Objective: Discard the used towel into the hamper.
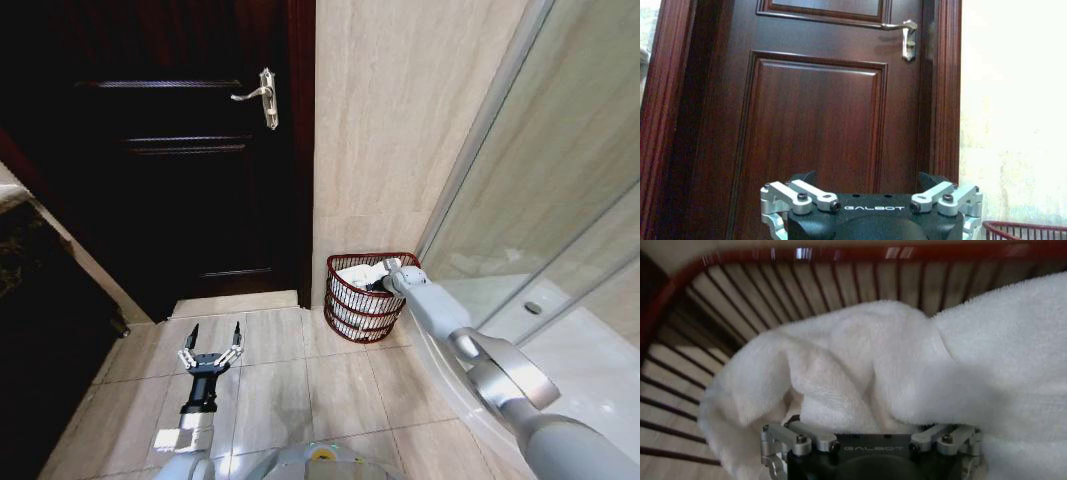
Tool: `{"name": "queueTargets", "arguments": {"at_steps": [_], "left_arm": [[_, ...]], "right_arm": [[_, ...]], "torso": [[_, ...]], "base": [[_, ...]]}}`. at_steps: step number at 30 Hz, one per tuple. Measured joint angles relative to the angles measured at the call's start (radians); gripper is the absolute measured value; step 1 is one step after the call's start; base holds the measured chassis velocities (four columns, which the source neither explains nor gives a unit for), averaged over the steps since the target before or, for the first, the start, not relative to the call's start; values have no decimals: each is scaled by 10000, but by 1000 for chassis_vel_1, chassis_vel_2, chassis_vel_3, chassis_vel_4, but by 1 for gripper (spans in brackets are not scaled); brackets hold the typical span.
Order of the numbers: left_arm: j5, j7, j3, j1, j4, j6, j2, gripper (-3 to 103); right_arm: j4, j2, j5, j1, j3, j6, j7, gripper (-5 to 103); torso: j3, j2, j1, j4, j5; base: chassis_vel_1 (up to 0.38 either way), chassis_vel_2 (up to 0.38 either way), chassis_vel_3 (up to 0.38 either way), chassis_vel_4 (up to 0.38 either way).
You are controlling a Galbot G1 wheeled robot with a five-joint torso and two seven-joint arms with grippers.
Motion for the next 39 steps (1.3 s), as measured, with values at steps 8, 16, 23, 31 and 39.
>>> {"name": "queueTargets", "arguments": {"at_steps": [8, 16, 23, 31, 39], "left_arm": [[-142, -87, -6, -217, 103, -63, 31, 100], [-197, -233, 4, -241, -40, -68, -149, 100], [-10, -974, 72, -169, -131, 107, -201, 100], [-94, -1129, 105, -320, -253, 514, 106, 100], [-389, -1111, 175, -526, -319, 688, 544, 100]], "right_arm": [[3634, -1586, 1037, -1305, 622, 193, 1923, 100], [6631, -3363, 2724, -2555, 1497, 832, 4143, 100], [9672, -4405, 3157, -4410, 3175, 2830, 5919, 100], [13175, -3391, 1541, -8308, 6181, 3464, 6530, 100], [14931, -387, -3511, -11981, 7246, 5702, 5418, 100]], "torso": [[-3, 0, 0, -7, -1], [-4, 0, 0, -4, -2], [-6, 0, -2, -2, -12], [-6, 1, -3, -3, -10], [-7, 1, -3, -3, -7]], "base": [[0, 0, 0, 0], [0, 0, 0, 0], [0, 0, 0, 0], [0, 0, 0, 0], [0, 0, 0, 0]]}}
